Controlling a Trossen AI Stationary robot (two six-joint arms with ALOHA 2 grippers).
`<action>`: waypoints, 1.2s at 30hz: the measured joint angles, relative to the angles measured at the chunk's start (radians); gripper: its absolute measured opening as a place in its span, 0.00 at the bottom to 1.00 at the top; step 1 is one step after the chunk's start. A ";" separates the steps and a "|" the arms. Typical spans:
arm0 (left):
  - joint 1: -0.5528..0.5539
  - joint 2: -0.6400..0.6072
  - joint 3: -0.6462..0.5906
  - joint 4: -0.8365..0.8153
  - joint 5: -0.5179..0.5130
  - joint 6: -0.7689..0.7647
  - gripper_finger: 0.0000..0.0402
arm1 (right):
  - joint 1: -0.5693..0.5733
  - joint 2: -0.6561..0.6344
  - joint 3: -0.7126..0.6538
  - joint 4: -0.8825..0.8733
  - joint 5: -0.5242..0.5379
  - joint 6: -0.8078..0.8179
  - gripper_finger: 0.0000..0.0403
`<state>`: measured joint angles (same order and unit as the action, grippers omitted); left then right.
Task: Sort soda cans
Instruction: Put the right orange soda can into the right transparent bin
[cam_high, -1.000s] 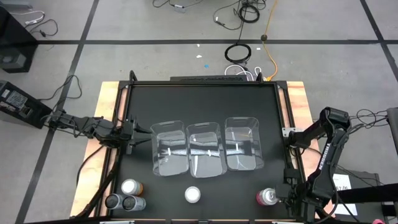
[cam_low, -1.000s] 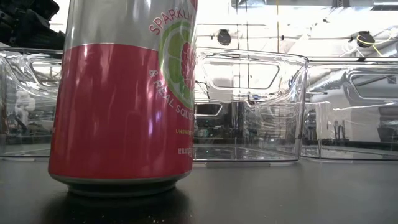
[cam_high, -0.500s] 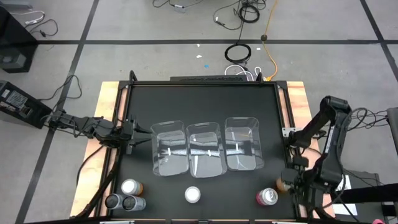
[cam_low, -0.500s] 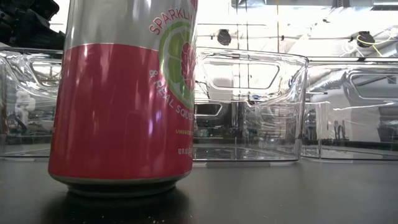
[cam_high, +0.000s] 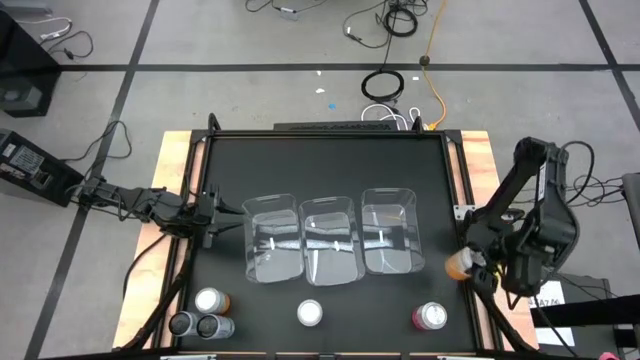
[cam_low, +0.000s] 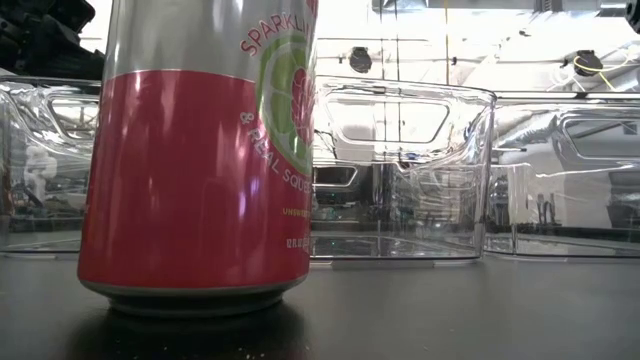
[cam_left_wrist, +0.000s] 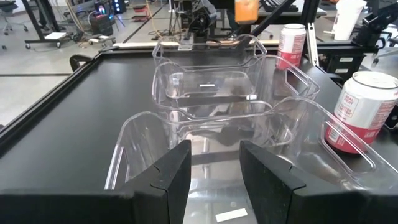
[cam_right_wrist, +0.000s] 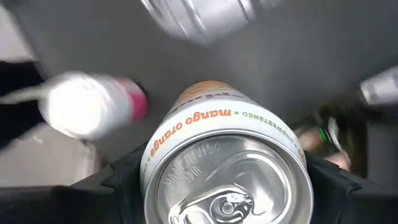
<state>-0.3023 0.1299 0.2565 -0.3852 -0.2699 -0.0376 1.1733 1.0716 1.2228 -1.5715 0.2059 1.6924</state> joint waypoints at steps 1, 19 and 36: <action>0.000 0.000 0.000 -0.001 0.000 0.000 0.37 | -0.017 -0.005 0.015 0.005 0.035 -0.023 0.69; 0.000 0.000 0.000 -0.023 0.000 -0.006 0.37 | -0.600 0.087 0.043 0.175 0.081 -0.586 0.69; 0.000 0.000 0.000 -0.021 0.000 -0.007 0.37 | -1.041 0.354 0.043 0.227 -0.104 -0.766 0.69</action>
<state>-0.3024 0.1296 0.2565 -0.4066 -0.2699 -0.0448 0.1321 1.4252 1.2655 -1.3441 0.1022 0.9264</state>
